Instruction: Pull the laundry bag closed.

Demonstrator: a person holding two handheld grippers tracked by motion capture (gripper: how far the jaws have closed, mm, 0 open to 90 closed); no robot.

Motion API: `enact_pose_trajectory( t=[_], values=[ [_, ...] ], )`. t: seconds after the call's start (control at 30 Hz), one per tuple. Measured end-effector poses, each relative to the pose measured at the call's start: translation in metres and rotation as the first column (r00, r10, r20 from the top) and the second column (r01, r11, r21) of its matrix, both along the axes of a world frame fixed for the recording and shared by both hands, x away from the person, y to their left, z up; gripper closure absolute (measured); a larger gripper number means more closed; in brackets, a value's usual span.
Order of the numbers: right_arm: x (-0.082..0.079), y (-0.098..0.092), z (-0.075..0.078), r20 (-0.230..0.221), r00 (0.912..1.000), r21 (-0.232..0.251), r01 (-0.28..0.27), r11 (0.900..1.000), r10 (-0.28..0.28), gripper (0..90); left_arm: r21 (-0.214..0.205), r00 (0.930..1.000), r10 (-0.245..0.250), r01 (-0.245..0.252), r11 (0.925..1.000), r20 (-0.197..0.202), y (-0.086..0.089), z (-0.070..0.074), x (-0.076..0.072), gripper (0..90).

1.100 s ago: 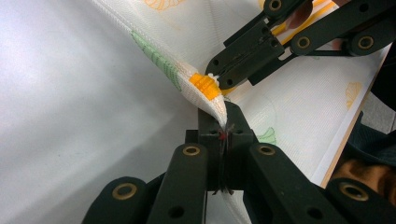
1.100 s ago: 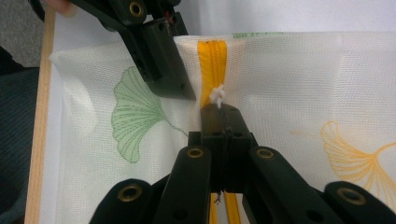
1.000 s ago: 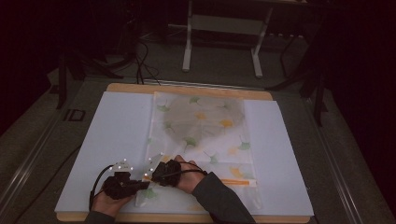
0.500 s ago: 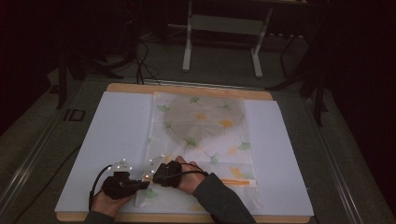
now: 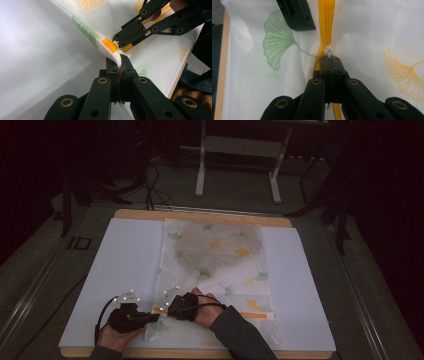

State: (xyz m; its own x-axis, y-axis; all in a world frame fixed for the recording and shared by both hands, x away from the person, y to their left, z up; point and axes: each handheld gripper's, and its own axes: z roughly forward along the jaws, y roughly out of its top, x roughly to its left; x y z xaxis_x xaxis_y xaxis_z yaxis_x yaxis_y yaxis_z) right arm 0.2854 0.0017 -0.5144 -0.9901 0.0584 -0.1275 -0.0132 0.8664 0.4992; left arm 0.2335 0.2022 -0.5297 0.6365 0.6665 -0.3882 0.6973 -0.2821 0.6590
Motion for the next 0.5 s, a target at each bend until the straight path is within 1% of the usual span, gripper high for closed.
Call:
enact_pose_trajectory(
  t=[0.17,0.23,0.33,0.5],
  values=[
    [-0.0002,-0.0012,0.0009,-0.003,1.0000,-0.001,-0.001,1.0000,0.001,90.0,-0.003,1.0000,0.002,-0.002,1.0000,0.003,0.0004,0.0004,-0.0002,88.7],
    [-0.0008,-0.0016,0.0006,0.006,1.0000,-0.013,0.002,0.9999,-0.002,90.0,-0.009,1.0000,0.008,-0.008,0.9999,0.003,0.0019,0.0008,-0.0003,88.7],
    [0.0000,-0.0050,-0.0001,0.009,0.9999,-0.016,0.004,0.9999,-0.004,90.0,-0.016,0.9999,0.011,-0.010,0.9998,0.004,0.0039,0.0010,-0.0002,88.7],
    [-0.0004,-0.0094,0.0001,-0.001,1.0000,-0.015,0.010,0.9998,-0.010,90.0,-0.016,0.9999,0.008,-0.008,0.9998,0.006,0.0032,0.0012,-0.0003,88.7]
  ],
)
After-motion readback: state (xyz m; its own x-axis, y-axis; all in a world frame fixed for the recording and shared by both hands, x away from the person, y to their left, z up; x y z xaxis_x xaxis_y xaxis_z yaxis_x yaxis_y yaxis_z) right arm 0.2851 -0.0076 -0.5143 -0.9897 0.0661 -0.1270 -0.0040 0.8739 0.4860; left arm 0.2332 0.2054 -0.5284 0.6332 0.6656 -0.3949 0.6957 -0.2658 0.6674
